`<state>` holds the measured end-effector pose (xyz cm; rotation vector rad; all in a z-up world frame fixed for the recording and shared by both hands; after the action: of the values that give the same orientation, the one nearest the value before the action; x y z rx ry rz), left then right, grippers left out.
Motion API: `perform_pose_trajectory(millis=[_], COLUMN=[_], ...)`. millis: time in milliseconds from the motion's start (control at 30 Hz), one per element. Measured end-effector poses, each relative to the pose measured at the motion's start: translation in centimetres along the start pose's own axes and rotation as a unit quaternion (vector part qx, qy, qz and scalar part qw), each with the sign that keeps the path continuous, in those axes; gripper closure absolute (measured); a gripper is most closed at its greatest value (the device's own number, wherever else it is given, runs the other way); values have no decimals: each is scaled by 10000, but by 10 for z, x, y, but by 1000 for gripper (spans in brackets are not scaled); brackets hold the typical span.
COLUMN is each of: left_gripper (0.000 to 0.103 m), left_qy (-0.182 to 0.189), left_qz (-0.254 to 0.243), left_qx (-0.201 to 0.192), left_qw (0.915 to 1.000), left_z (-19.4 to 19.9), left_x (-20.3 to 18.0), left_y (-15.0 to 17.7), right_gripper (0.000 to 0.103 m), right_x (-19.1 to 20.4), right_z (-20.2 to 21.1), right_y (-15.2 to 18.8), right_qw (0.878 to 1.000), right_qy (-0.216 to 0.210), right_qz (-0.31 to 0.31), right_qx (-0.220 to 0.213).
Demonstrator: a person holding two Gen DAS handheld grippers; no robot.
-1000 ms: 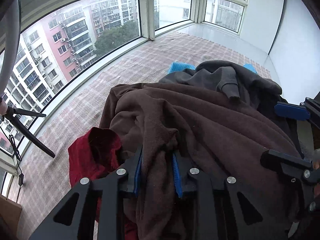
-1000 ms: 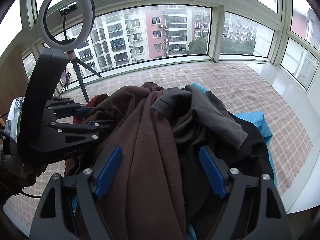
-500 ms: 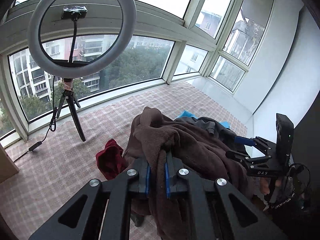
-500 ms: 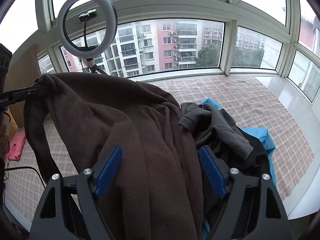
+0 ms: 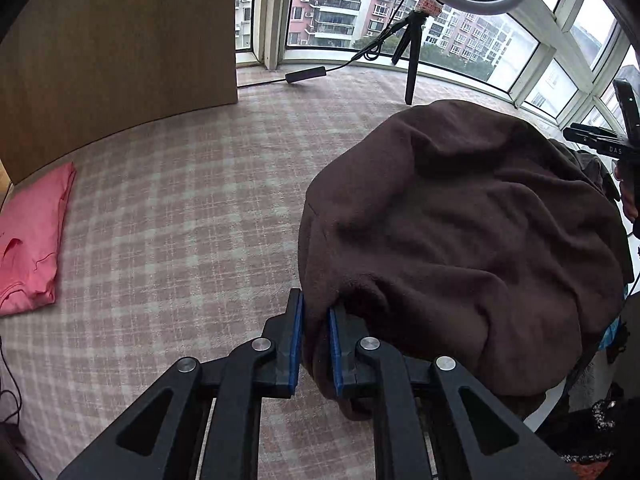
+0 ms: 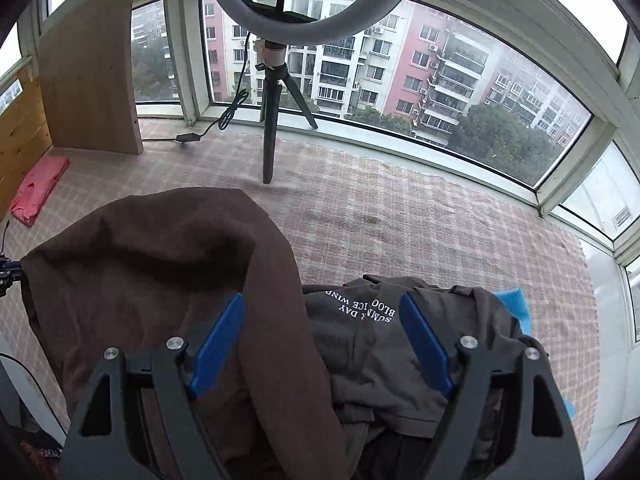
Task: Fold clothes
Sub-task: 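Lift the brown hoodie up out of the heap with both tools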
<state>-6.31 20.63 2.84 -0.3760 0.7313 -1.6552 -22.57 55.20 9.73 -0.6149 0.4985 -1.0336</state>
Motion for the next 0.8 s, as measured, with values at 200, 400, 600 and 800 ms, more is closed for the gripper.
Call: perform_pose_trajectory(millis=[200, 400, 600, 800], left_gripper=[92, 100, 100, 100], left_qy=[70, 206, 473, 555], left_qz=[-68, 229, 423, 89], left_qx=[76, 102, -659, -1725], left_qw=[9999, 9995, 9958, 9834], left_z=[-24, -32, 29, 135], left_x=[0, 11, 23, 43], left_y=[-15, -14, -46, -89], right_gripper=[24, 93, 95, 95], right_x=[36, 38, 41, 73], right_z=[-71, -62, 40, 174], right_y=[16, 17, -26, -64], right_qw=[9961, 9972, 9954, 9807], right_qy=[-284, -585, -527, -288], right_qz=[523, 119, -188, -208], right_qx=[652, 447, -774, -1921])
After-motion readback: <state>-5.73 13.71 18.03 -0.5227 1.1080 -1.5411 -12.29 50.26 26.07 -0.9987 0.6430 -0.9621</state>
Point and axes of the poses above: each gripper's, at about its wrist camera, not at the fingertips, and z roughly against the way its jaws point, x to its left, y to its underside, the point moved 6 cm from there along -z, roughly the way its jaws point, and after that the axes turned 13 degrees about -x, right-handed, at the moved point
